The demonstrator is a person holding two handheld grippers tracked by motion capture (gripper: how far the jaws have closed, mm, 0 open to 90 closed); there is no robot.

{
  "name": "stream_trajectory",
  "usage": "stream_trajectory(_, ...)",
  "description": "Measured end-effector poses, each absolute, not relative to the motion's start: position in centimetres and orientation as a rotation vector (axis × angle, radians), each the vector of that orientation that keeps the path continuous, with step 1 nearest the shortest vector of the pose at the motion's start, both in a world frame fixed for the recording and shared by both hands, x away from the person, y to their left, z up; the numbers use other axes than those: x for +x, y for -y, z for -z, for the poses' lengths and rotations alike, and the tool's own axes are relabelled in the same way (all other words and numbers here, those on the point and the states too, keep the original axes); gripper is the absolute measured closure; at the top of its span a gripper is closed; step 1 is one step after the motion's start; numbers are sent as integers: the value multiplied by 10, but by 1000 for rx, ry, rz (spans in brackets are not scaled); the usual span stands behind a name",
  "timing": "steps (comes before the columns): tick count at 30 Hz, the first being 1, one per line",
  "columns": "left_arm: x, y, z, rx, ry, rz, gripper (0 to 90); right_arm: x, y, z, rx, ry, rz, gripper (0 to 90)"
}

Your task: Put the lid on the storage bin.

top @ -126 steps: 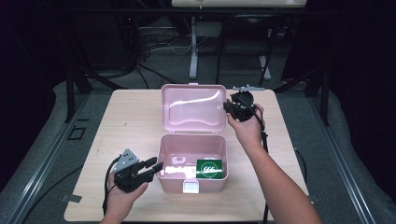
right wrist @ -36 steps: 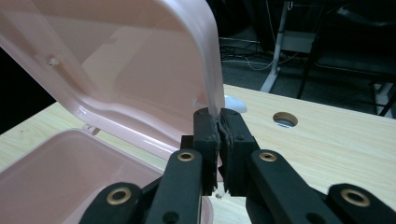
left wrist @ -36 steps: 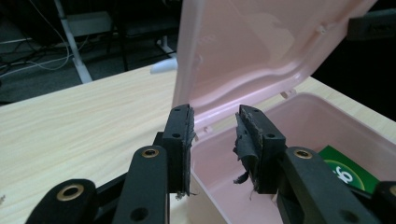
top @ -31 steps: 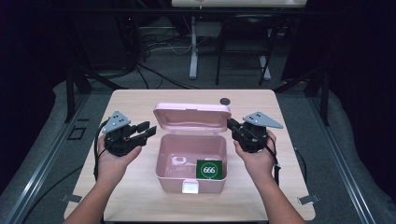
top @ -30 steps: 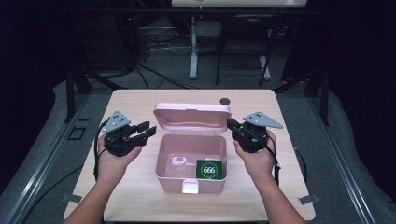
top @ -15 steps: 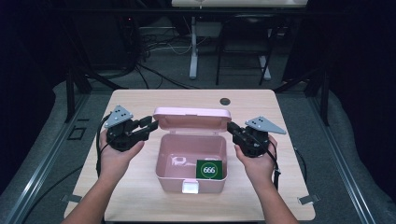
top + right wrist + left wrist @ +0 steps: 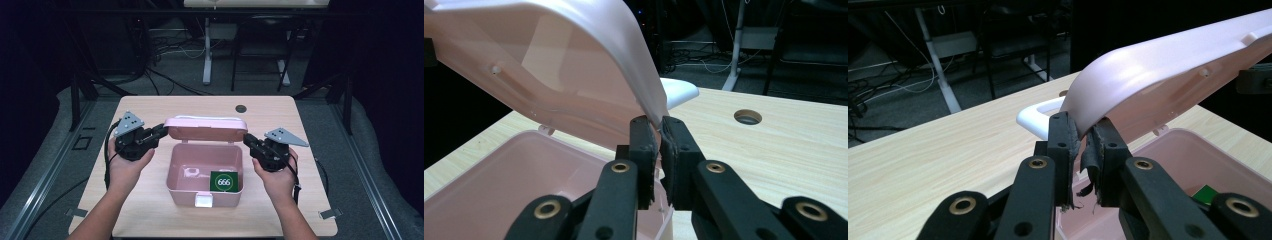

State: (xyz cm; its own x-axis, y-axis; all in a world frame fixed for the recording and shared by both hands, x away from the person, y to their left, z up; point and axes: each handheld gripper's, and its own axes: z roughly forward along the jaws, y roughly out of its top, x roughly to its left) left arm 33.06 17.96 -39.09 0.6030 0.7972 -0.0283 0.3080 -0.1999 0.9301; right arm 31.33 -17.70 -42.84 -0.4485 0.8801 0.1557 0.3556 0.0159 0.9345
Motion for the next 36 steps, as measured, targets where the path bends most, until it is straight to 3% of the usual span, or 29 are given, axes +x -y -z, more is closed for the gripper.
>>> stream_trajectory(20, 323, -182, 391, 1780, -889, -547, 794, 306, 197, 430, 1290, -1786, -1444, 799)
stream_trajectory(36, 311, -184, 392, 1780, -860, -529, 733, 308, 203, 431, 1303, -1769, -1438, 714)
